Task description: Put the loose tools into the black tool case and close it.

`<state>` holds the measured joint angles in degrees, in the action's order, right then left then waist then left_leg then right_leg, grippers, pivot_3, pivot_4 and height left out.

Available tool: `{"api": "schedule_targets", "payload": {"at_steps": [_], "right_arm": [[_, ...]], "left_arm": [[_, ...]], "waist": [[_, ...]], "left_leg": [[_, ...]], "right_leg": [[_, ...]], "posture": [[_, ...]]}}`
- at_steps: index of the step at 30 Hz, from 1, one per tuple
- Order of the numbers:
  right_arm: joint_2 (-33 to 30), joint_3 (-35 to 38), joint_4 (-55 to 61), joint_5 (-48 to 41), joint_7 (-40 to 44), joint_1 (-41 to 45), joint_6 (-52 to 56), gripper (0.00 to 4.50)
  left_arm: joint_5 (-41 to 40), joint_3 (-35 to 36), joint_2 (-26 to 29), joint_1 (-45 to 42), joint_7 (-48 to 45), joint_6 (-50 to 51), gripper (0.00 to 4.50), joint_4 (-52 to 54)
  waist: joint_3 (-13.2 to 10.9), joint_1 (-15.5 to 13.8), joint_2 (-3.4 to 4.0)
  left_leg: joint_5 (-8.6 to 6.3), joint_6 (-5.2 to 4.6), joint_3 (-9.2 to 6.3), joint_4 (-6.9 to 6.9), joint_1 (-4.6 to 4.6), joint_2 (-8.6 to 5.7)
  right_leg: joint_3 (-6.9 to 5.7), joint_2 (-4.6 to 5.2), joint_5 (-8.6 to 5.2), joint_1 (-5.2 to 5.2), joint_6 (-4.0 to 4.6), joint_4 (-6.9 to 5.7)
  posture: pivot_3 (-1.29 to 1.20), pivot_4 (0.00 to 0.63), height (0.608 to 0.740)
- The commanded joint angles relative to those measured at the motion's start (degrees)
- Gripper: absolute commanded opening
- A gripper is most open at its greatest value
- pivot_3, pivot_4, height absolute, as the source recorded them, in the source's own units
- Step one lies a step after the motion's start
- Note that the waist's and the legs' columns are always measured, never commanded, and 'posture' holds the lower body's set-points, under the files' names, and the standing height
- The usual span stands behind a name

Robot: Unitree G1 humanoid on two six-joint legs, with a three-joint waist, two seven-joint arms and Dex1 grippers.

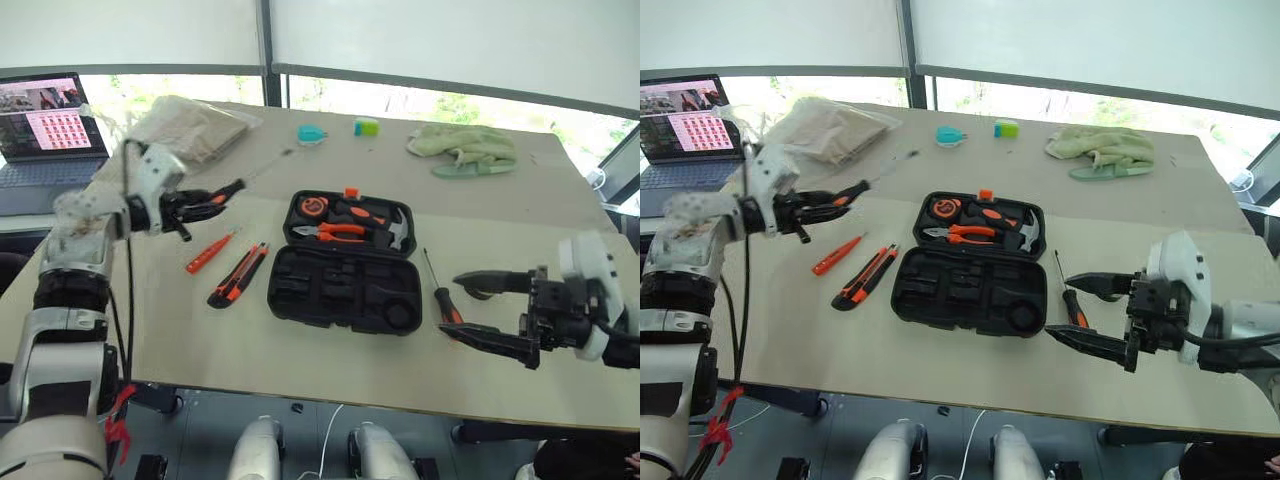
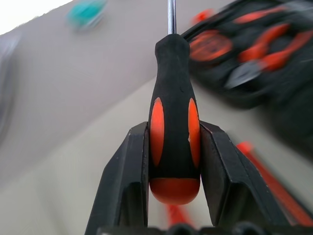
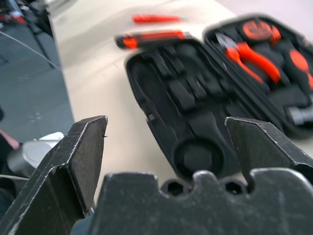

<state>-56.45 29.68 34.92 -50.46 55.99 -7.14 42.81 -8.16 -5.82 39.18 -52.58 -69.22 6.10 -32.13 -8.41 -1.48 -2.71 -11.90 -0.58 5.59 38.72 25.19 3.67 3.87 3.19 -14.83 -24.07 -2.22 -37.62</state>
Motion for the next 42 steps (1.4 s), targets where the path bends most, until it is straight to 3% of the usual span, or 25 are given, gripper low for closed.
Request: {"api": "schedule_targets", "payload": {"at_steps": [1,5,12,22,29,36,42], "right_arm": [[0.63,2.79,1.27,0.66,-0.96,-0.65,-1.47,4.5],[1.68,3.42,2.44,0.64,-2.67,-1.95,-0.95,4.5],[2.49,4.66,4.19,-0.51,-5.44,-2.85,-0.27,4.5],[3.45,5.33,6.22,-1.24,-8.15,-4.48,-0.28,4.5],[3.12,4.56,6.06,-1.07,-9.01,-3.69,-0.34,4.5],[3.24,4.15,6.31,-1.05,-9.49,-3.59,-0.46,4.5],[3.7,2.73,7.02,-0.95,-9.97,-3.63,-0.61,4.5]], "left_arm": [[4.15,-5.62,-3.96,-2.44,-2.43,-5.58,0.97,0.06],[10.8,-12.13,-11.43,-5.64,-0.24,-11.1,0.97,-8.09],[15.62,-14.44,-14.91,-8.11,1.31,-17.37,0.97,-16.02],[17.38,-14.12,-16.39,-8.53,1.33,-25.19,0.97,-20.64],[18.52,-14.9,-15.3,-9.1,-1.39,-25.24,0.97,-22.69],[21.37,-15.58,-16.08,-10.35,2.18,-26.34,0.97,-26.27],[18.73,-13.3,-13.95,-11.61,-1.9,-27.01,0.97,-25.74]], "waist": [[0.0,0.16,0.0],[-0.01,0.78,-0.01],[-0.02,1.73,0.0],[-0.02,1.23,0.0],[-0.02,1.07,0.0],[-0.02,1.01,0.0],[-0.02,1.3,0.0]], "left_leg": [[0.0,0.0,-0.02,0.05,0.0,-0.01],[0.0,0.0,-0.15,0.08,0.01,-0.01],[0.0,-0.01,-0.34,0.05,0.07,-0.04],[0.0,-0.01,-0.36,0.09,0.07,-0.1],[0.0,-0.02,-0.37,0.09,0.07,-0.12],[0.0,-0.02,-0.39,0.12,0.06,-0.12],[0.0,-0.02,-0.4,0.13,0.06,-0.11]], "right_leg": [[0.01,-0.01,0.0,0.02,-0.02,-0.01],[0.03,-0.07,0.01,0.01,-0.02,-0.04],[0.06,-0.09,0.01,-0.05,-0.03,-0.05],[0.05,-0.04,0.01,0.01,-0.07,-0.04],[0.05,-0.03,0.01,0.0,-0.08,-0.04],[0.05,-0.04,0.01,0.03,-0.08,-0.06],[0.05,-0.04,0.02,0.0,-0.08,-0.1]], "posture": [[0.0,0.15,0.74],[0.0,0.15,0.74],[0.0,0.15,0.74],[0.0,0.15,0.74],[0.0,0.15,0.74],[0.0,0.15,0.74],[0.0,0.15,0.74]]}}
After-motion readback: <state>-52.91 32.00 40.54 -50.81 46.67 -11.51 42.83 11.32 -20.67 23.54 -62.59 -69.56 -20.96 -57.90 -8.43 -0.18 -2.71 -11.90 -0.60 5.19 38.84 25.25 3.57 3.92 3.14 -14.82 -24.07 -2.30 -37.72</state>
